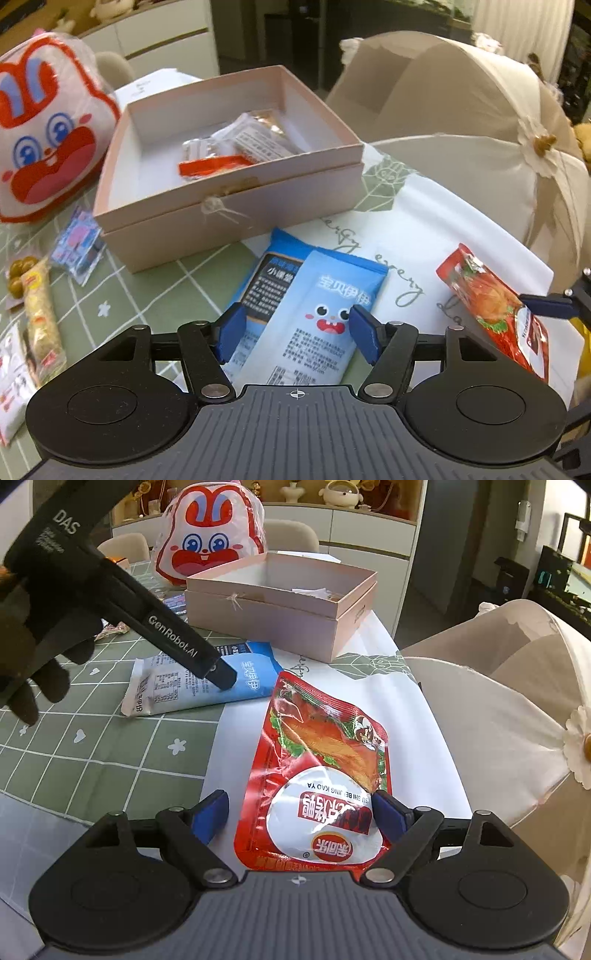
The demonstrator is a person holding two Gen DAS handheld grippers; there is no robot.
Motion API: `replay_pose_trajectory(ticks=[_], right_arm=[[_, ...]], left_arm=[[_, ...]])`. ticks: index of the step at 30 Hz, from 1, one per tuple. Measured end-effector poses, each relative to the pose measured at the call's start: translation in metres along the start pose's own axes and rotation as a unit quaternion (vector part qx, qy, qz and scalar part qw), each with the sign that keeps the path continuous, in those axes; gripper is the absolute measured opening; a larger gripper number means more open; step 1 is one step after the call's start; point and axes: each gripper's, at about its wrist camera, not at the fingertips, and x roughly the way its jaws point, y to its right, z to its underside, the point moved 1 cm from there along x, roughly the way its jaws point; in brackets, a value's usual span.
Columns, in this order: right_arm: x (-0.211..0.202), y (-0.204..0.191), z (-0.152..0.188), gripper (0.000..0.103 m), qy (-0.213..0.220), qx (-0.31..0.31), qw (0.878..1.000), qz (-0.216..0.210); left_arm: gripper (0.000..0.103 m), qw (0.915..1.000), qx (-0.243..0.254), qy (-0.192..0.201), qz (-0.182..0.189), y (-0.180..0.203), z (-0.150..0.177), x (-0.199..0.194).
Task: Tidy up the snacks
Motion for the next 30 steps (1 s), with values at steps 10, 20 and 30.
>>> replay_pose_trajectory(ticks=[10,20,30], right_arm=[[0.004,0.006,-0.021,0.085,0.007,0.021,0.999,-0.023],[0.005,-0.027,-0.026,0.085,0.002,-0.008,0.992,-0.125],[-0.002,0.001,-0.055,0.085,0.013,0.063,0.994,-0.094]], left_arm=[[0.061,0.9995,-0.021,-0.006,-0.022,-0.007,0.014,-0.01],[0.028,0.9818,-0.183,-0.049,0.018,-0.031,0.071,-0.049],[0.028,0.9729,-0.221,0.066,0.019,-0.054,0.052,-0.073]])
